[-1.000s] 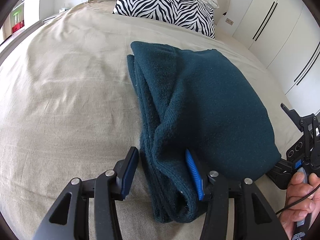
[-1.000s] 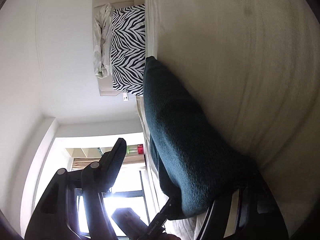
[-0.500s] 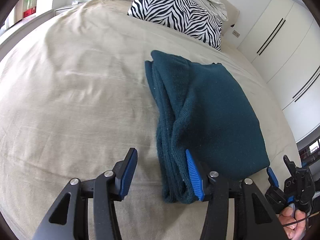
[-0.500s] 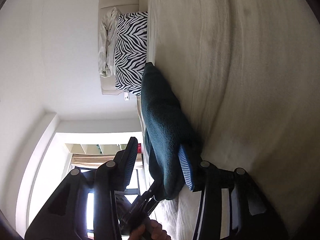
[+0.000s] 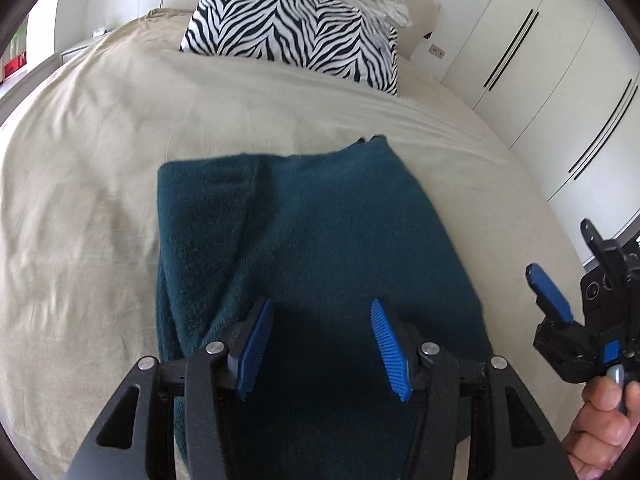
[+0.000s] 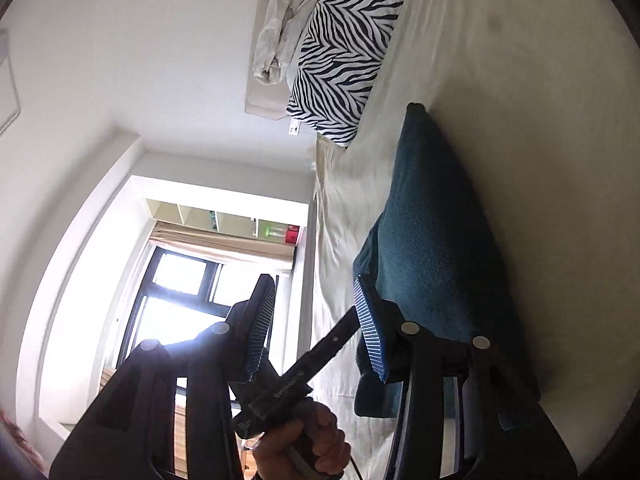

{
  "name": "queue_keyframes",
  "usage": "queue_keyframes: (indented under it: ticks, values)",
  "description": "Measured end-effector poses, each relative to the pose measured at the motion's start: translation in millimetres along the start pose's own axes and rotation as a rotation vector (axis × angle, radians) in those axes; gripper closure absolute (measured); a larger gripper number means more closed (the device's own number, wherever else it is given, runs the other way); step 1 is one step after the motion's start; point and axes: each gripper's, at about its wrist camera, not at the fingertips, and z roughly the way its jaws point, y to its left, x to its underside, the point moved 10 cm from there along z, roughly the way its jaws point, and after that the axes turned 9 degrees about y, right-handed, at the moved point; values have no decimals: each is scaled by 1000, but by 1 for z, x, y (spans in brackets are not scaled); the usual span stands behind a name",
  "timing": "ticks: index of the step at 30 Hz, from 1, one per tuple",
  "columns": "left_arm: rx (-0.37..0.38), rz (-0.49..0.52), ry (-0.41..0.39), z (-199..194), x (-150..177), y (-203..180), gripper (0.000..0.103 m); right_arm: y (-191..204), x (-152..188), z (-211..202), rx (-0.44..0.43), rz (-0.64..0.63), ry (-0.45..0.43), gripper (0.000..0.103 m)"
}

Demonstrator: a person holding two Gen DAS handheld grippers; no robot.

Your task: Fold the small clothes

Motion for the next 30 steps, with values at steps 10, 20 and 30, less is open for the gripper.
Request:
queue_keyframes:
  ticks: [10, 20, 30]
  values:
    - [87, -8, -21, 5, 12, 28, 74, -95, 1, -7, 126, 85, -37, 88]
    - [187, -83, -31, 5, 12, 40, 81, -8, -35, 43, 227, -134, 132, 68]
    - [172, -71, -32, 7, 13, 44, 91, -95, -102, 70, 424, 26, 66, 73]
